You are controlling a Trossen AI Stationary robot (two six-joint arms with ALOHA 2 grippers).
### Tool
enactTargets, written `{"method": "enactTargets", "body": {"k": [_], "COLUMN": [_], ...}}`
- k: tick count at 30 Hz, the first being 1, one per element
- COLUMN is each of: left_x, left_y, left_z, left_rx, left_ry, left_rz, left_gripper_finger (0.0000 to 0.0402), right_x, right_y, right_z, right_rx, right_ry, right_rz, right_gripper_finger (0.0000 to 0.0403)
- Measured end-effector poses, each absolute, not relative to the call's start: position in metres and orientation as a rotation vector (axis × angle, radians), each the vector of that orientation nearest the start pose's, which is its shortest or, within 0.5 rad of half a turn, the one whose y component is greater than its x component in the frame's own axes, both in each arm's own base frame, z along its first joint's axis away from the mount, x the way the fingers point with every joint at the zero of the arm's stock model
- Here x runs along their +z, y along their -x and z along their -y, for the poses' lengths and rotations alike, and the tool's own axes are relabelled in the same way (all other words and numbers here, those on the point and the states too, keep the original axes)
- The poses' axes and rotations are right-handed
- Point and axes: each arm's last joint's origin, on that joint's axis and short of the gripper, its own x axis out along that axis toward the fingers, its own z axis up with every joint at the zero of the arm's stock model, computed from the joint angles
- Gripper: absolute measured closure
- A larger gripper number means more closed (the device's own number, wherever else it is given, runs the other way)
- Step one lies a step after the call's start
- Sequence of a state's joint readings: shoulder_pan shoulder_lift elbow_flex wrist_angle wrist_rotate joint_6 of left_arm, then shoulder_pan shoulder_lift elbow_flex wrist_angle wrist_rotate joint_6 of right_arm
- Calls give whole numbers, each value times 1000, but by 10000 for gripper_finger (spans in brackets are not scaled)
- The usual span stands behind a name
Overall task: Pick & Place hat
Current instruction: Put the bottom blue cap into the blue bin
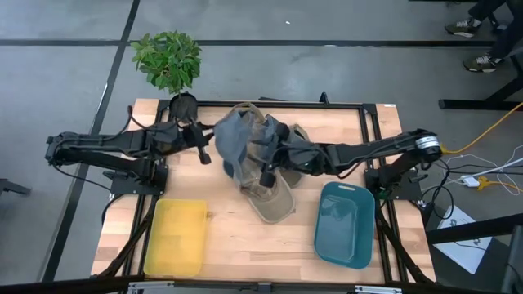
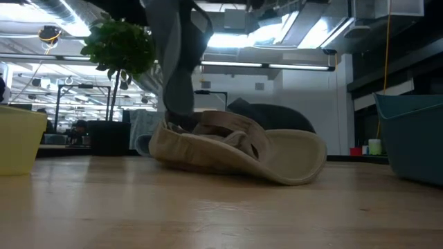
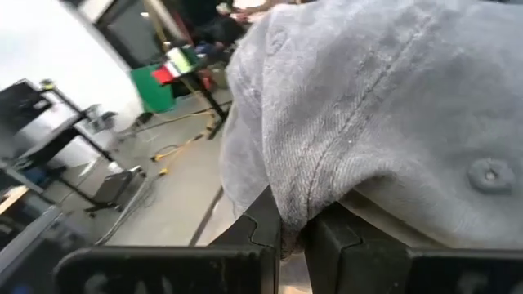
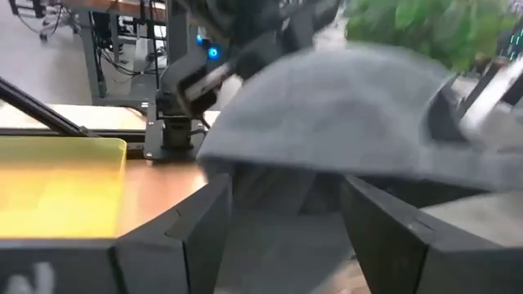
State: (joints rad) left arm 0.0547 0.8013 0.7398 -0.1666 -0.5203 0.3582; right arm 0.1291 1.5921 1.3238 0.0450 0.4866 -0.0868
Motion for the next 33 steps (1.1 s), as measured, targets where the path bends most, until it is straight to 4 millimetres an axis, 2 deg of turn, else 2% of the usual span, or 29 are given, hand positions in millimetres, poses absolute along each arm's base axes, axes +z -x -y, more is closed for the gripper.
{"method": "enactTargets", "body": {"k": [8,16,22,28,33], "left_x": [327,336,337,346,349], "left_y": [-173,-174,-173,-172,-173], "left_z": [-28,-28,-28,-29,-28], "left_rx": [711,704,728,772,732], "left_ry": [-390,-370,-413,-441,-433], "left_rz": [-302,-228,-240,-175,-131], "left_gripper_finger": [378,378,378,378,378], "right_x": [327,320,320,317,319], "right_y": [-396,-420,-421,-420,-421], "right_z": [-38,-26,-17,-18,-12], "right_rx": [-355,-418,-513,-518,-524], "right_ry": [81,49,59,9,-6], "right_rz": [-232,-223,-224,-233,-208], "right_gripper_finger": [176,176,176,176,176]}}
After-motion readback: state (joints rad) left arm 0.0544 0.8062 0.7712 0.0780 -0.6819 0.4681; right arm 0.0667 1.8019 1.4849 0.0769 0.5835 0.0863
